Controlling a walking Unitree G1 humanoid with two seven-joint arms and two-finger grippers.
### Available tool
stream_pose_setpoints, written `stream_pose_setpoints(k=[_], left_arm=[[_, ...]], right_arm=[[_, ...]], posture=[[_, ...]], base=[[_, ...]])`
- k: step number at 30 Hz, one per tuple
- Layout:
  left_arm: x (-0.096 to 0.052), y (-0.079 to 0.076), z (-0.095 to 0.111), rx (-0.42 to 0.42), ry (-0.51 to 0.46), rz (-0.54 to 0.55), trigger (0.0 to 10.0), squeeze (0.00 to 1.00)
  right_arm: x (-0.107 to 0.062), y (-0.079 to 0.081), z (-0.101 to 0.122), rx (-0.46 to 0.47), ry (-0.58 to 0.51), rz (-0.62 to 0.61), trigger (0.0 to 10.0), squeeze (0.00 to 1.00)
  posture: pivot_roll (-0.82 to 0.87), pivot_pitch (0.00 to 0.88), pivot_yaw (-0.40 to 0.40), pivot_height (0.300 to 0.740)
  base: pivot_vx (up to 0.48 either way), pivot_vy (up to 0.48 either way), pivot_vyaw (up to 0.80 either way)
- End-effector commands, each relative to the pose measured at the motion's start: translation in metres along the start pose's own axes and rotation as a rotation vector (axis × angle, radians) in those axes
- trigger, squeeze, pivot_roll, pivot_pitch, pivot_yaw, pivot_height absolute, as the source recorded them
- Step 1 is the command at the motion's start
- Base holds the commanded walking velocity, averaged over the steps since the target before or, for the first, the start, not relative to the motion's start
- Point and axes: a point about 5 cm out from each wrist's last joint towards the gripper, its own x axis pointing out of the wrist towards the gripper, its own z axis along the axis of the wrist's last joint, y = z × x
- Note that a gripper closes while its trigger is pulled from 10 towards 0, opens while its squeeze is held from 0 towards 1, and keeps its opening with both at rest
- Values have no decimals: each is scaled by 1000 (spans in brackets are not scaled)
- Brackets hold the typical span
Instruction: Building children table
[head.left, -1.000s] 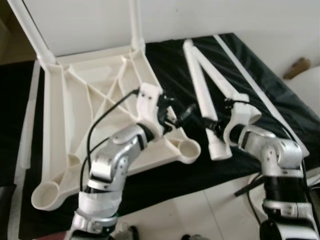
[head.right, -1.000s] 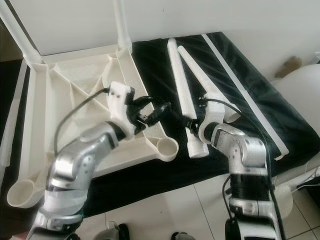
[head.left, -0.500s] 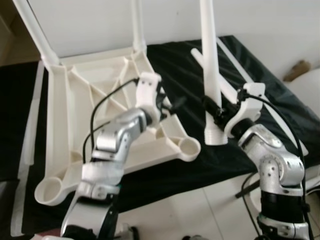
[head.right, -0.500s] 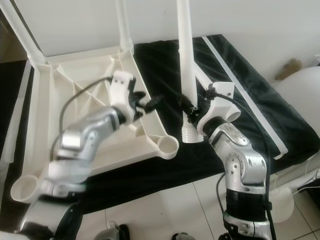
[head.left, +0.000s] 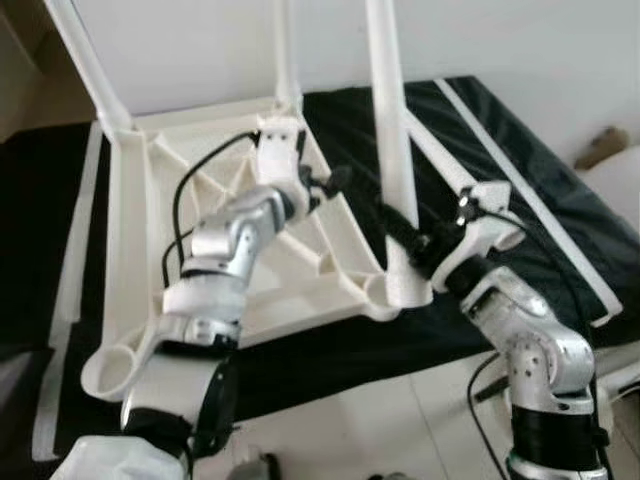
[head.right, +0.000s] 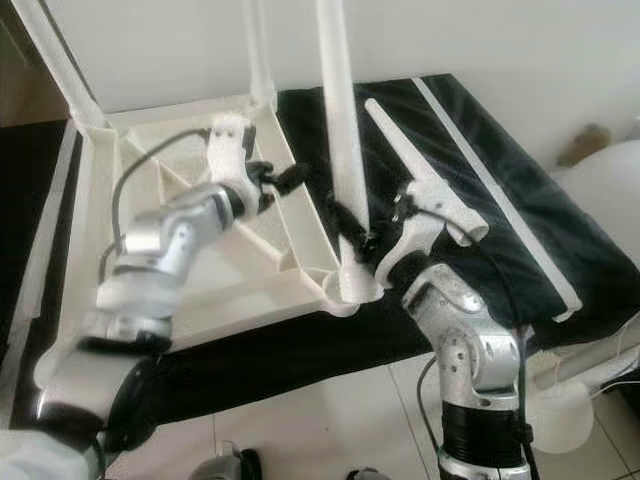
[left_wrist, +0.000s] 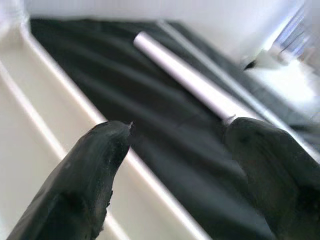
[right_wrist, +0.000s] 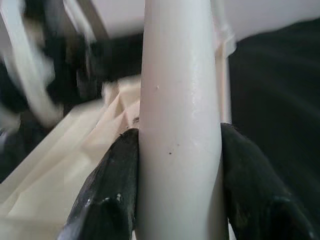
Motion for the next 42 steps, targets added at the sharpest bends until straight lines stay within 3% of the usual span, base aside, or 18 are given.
stream_pose_setpoints(k=[1,6,15,18,23,32,38,42], left_arm=[[3,-21,5,17,1,-154,10000,0],[12,-40,0,47,38,-187,10000,0],[15,-53,10,20,19,-240,10000,0],[13,-57,14,50,13,-252,10000,0],[10,-64,25,29,-17,-271,10000,0],[-1,-94,45,4,-88,-383,10000,0],[-2,-99,47,7,-97,-402,10000,0],[-1,-92,45,37,-102,-357,10000,0]], right_arm=[[1,2,-5,8,9,5,10000,0],[3,5,-11,31,25,7,10000,0],[5,6,-11,47,11,4,10000,0],[6,8,-11,54,8,7,10000,0],[8,9,-13,67,10,7,10000,0],[19,13,-10,105,-19,22,10000,0],[22,14,-8,103,-32,26,10000,0],[21,12,-7,94,-44,19,10000,0]], posture=[[-72,72,33,740],[-82,71,45,740],[-87,57,51,740],[-88,53,55,740],[-85,43,56,740],[-78,21,51,740],[-78,17,50,740],[-77,14,51,740]], base=[[0,0,0],[0,0,0],[0,0,0],[0,0,0],[0,0,0],[0,0,0],[0,0,0],[0,0,0]])
